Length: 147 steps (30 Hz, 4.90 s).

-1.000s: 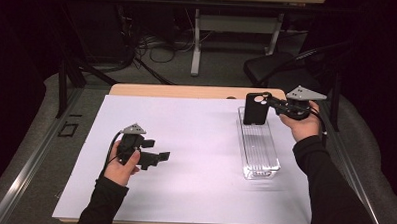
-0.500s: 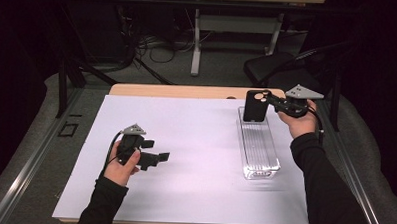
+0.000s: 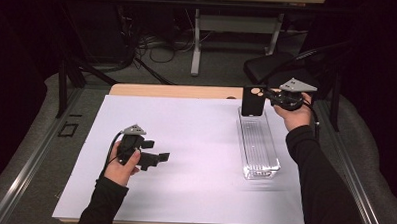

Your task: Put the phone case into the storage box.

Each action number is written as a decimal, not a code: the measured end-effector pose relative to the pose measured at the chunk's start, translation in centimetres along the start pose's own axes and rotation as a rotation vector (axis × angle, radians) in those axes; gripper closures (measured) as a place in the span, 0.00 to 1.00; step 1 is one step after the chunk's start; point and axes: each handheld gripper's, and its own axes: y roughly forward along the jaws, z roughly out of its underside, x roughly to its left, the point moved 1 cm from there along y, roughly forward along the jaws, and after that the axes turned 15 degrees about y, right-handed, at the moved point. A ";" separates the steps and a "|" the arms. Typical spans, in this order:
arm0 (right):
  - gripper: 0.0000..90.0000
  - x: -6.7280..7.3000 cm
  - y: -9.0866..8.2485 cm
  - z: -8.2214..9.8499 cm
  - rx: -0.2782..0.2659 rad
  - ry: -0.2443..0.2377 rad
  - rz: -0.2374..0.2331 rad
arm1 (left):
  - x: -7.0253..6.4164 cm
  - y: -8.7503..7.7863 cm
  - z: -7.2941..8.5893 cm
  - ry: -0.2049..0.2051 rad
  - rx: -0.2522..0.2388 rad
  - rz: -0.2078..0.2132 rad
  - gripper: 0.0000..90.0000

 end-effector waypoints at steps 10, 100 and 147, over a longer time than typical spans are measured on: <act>0.94 -0.4 1.0 0.7 -0.001 -0.007 0.007 | 0.0 0.2 0.1 -0.003 0.004 0.000 0.19; 0.18 -0.1 -1.5 2.1 0.180 0.142 0.147 | -0.2 0.5 -0.1 0.000 -0.001 0.015 0.19; 0.00 3.6 -3.8 1.5 0.223 0.196 0.160 | -0.3 0.1 -0.2 0.011 -0.002 0.017 0.18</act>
